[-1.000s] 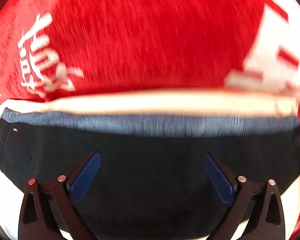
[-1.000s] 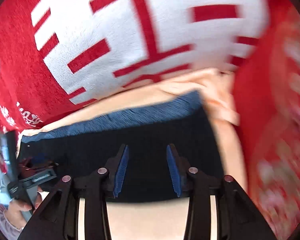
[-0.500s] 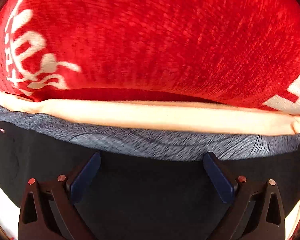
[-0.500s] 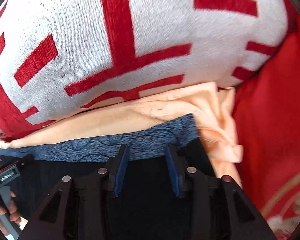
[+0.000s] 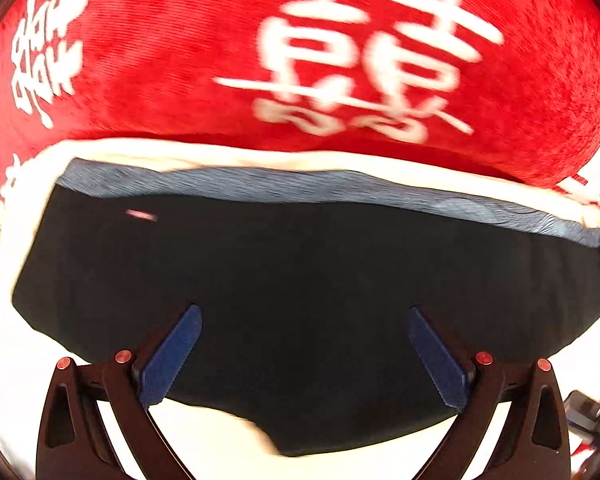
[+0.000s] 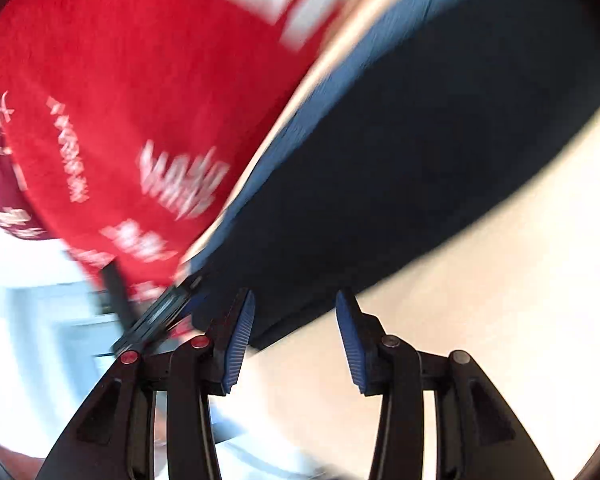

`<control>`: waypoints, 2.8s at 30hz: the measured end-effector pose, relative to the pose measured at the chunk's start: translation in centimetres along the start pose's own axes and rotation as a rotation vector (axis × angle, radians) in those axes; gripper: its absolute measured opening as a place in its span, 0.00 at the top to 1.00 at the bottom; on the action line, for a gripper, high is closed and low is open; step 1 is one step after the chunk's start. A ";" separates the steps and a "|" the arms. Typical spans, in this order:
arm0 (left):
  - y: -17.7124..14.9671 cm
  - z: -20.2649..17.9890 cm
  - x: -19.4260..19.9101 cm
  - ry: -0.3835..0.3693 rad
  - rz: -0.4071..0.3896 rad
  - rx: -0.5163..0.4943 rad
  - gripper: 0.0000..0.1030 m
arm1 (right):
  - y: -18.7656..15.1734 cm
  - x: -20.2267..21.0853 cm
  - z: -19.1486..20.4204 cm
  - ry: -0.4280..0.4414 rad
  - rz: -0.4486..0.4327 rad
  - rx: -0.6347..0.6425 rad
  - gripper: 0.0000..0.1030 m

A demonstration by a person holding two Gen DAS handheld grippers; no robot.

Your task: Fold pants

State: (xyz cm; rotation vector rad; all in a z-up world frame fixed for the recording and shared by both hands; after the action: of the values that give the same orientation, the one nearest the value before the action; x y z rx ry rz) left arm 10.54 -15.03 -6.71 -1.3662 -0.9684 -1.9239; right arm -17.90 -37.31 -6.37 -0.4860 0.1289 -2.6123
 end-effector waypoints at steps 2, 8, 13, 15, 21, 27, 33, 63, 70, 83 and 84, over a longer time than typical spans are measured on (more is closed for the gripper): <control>-0.1 1.7 -0.8 0.003 0.002 -0.051 0.00 | -1.8 -3.3 -0.6 0.055 0.016 -0.039 0.55; -2.1 2.7 -3.1 -0.070 0.057 -0.119 0.00 | -2.9 -8.7 -1.3 0.068 0.012 -0.103 0.55; -2.9 2.3 -3.3 -0.124 0.056 -0.070 0.00 | -1.9 -9.2 -0.9 -0.003 -0.002 -0.070 0.55; -3.1 3.4 -4.0 -0.131 0.066 -0.046 0.00 | -1.8 -8.7 -1.1 -0.027 -0.024 -0.061 0.55; -4.3 3.2 -6.0 -0.142 0.086 -0.095 0.00 | 0.0 -9.4 -2.0 0.018 -0.086 -0.142 0.65; -6.1 1.3 -3.2 -0.204 0.037 -0.225 0.00 | -0.8 -7.9 0.8 0.002 -0.069 -0.028 0.92; -10.6 -0.3 -4.1 -0.162 0.031 -0.249 0.00 | -2.1 -7.2 -2.1 -0.160 -0.059 -0.029 0.94; -11.5 -2.1 -1.1 -0.231 0.009 -0.250 0.11 | 0.1 -4.2 -1.7 -0.162 -0.103 -0.049 0.91; -11.2 -0.7 0.6 -0.312 0.028 -0.181 0.11 | -0.6 -3.2 -1.9 -0.153 -0.094 -0.037 0.91; -8.9 -0.5 1.8 -0.288 0.076 -0.052 0.11 | -0.1 3.3 -1.2 -0.293 -0.126 0.027 0.66; -8.7 -2.0 1.4 -0.260 0.067 -0.063 0.11 | 0.2 4.1 -1.1 -0.312 -0.144 0.036 0.66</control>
State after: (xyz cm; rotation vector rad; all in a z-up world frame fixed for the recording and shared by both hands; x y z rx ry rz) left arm 2.13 -11.81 -7.82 -1.6948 -0.9736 -1.7708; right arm -21.63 -39.44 -6.17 -0.9119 -0.0586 -2.6321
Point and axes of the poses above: each gripper's, at about its wrist camera, not at the fingertips, and x roughly against the way its jaws point, z to its left, y to its top, the point moved 2 cm from there along -x, roughly the way its jaws point, and after that the axes turned 15 degrees about y, right-handed, at the moved point
